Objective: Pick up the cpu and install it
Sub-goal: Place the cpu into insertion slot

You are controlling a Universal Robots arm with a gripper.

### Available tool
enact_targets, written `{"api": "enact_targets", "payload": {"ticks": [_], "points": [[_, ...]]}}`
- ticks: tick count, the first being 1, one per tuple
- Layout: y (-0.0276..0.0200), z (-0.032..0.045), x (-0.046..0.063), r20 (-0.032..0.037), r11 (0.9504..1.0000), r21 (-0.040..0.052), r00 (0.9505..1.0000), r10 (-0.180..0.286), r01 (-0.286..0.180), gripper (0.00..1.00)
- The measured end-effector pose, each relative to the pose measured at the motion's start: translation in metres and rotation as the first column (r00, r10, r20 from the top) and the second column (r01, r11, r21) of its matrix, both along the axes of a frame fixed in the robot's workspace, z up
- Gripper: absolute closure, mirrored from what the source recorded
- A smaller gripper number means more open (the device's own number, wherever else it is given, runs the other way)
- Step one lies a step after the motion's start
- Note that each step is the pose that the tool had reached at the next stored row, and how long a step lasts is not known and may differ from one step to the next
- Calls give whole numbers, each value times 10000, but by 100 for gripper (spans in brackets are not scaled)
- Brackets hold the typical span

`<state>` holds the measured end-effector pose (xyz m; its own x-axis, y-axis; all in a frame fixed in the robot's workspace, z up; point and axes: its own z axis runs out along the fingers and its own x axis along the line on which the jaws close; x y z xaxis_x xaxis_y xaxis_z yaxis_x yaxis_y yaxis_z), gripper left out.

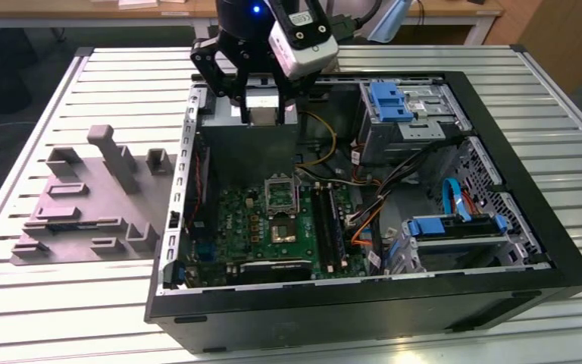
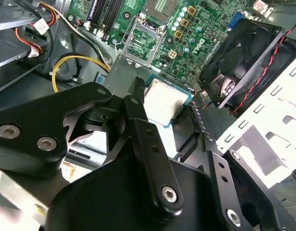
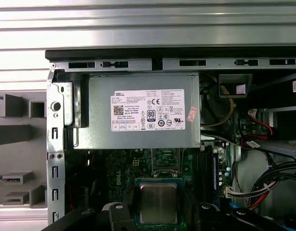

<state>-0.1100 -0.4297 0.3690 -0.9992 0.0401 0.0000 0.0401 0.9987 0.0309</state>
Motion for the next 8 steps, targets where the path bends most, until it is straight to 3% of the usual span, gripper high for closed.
{"api": "enact_targets", "payload": {"ticks": [8], "points": [[-1,0,-2,0,10000,0,10000,0,0,53]]}}
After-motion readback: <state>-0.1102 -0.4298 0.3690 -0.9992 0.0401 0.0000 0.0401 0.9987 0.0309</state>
